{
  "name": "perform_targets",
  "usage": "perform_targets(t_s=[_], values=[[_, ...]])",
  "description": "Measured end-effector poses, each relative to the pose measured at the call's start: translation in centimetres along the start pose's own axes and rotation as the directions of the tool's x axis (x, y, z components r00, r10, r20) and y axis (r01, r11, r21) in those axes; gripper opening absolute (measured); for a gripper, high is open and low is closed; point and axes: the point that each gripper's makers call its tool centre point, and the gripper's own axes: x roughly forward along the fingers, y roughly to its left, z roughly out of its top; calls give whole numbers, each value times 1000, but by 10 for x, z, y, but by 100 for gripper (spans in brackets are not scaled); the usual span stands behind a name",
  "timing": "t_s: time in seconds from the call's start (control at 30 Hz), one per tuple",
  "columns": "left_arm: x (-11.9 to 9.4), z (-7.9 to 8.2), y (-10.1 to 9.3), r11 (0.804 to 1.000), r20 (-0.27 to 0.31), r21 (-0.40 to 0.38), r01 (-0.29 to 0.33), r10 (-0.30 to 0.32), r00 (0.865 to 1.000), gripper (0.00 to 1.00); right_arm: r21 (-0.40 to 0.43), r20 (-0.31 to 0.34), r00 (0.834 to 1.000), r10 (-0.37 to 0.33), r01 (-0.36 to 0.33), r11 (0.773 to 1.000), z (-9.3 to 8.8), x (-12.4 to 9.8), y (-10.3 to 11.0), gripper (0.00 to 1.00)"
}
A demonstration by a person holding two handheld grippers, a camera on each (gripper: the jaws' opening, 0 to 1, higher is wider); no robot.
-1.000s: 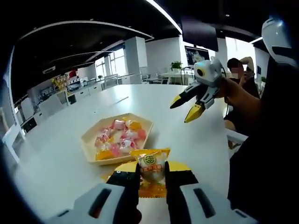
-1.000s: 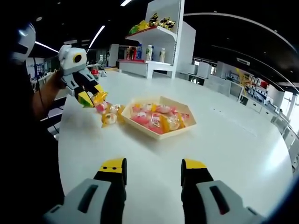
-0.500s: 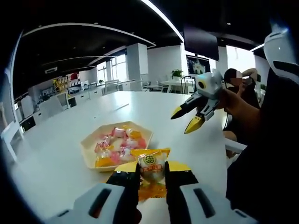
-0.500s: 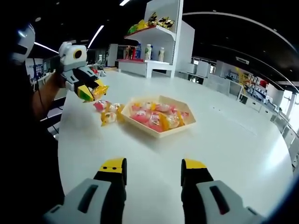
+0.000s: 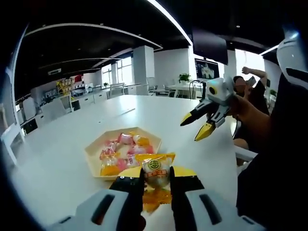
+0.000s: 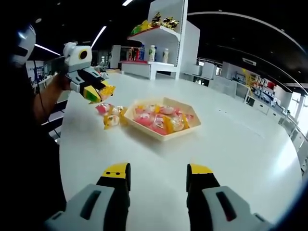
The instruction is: Pick up the marshmallows scattered on the table and place them into the bowl on the table
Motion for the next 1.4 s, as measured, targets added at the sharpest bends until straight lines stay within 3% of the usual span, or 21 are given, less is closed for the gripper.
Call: perform_targets(t_s=[1.4], values=[[23,16,21,1000,44,-15,-19,19,999,22,-1,-5,1000,-8,8,1000,-4,-2,-2,46]])
